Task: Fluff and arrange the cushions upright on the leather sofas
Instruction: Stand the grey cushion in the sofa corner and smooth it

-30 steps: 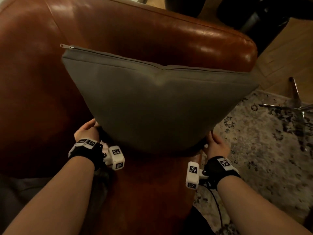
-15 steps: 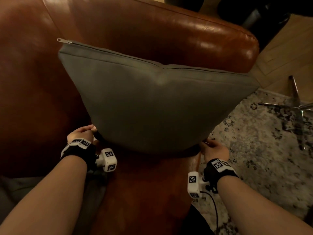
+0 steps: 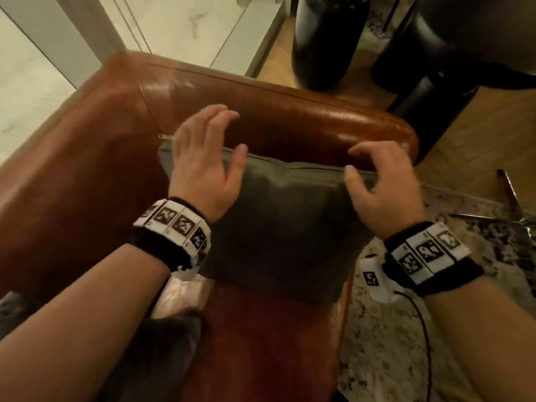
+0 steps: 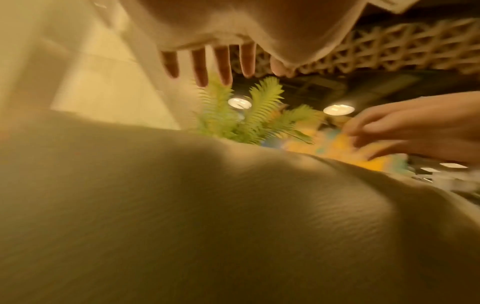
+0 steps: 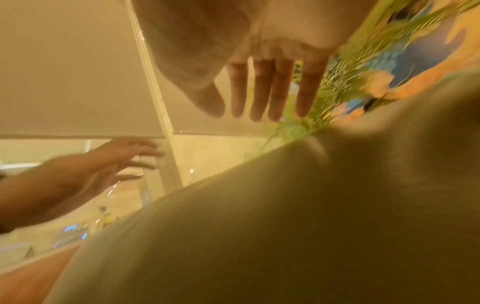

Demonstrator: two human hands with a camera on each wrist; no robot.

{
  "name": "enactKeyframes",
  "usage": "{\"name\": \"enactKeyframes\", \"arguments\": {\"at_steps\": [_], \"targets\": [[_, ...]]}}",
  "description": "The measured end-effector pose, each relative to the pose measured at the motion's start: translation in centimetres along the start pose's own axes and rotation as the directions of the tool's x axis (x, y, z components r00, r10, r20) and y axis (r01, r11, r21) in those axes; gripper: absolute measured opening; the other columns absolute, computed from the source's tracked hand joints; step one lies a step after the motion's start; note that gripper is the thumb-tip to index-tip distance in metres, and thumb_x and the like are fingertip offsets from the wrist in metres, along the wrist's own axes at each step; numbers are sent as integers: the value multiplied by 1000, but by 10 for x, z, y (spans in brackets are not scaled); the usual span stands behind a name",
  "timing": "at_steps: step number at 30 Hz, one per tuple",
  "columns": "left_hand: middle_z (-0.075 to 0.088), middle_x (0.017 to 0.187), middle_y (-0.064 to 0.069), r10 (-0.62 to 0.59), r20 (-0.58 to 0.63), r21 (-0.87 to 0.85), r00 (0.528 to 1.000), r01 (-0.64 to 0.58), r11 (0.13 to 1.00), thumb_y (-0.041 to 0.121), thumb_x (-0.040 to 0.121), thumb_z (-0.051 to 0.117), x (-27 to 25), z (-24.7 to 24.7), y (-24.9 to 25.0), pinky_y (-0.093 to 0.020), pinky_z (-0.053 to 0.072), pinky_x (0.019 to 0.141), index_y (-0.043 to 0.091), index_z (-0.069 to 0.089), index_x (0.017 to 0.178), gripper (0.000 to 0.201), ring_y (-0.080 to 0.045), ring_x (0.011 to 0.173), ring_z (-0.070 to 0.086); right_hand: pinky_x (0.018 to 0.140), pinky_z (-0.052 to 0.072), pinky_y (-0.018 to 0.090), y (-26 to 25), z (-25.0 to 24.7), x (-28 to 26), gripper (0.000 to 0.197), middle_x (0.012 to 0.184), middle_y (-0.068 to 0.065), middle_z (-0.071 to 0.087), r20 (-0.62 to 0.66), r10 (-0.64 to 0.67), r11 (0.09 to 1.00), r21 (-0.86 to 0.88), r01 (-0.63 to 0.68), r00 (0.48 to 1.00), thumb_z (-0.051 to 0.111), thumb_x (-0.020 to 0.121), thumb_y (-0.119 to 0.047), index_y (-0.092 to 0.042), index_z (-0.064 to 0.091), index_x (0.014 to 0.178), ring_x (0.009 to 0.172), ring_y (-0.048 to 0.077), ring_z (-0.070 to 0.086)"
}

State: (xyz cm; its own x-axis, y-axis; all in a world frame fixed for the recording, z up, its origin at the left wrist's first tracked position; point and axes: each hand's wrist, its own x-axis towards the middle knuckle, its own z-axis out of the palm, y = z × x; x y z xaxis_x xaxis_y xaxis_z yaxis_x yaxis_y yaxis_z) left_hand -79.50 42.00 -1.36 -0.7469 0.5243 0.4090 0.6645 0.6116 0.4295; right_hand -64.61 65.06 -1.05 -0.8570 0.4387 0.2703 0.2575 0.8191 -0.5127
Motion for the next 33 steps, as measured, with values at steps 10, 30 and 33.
{"name": "enactKeyframes", "arguments": {"at_steps": [10, 30, 33], "targets": [[60, 120, 7, -46, 594, 258, 803, -136, 956, 48, 97, 42, 40, 53, 27, -46, 28, 101, 31, 53, 109, 23, -24, 116, 48, 78, 41, 37, -9, 42, 25, 26, 77, -5, 65, 289, 22, 979, -200, 38, 957, 47, 97, -44, -27, 67, 91, 82, 22, 63], [56, 138, 0, -254, 470, 461, 846, 11, 887, 45, 103, 30, 43, -13, -105, -51, 24, 109, 36, 49, 131, 35, -29, 131, 42, 66, 37, 32, 77, 17, 17, 52, 77, -4, 59, 270, -61, 890, -420, 175, 961, 21, 97, -62, -24, 54, 88, 75, 20, 55], [59, 127, -12, -295, 465, 431, 835, 78, 899, 43, 102, 35, 30, -23, -115, -51, 30, 106, 34, 48, 135, 37, -35, 124, 44, 71, 41, 35, 90, 14, 6, 59, 80, 1, 62, 295, -84, 884, -418, 208, 952, 16, 97, -61, -18, 56, 89, 78, 24, 58]]}}
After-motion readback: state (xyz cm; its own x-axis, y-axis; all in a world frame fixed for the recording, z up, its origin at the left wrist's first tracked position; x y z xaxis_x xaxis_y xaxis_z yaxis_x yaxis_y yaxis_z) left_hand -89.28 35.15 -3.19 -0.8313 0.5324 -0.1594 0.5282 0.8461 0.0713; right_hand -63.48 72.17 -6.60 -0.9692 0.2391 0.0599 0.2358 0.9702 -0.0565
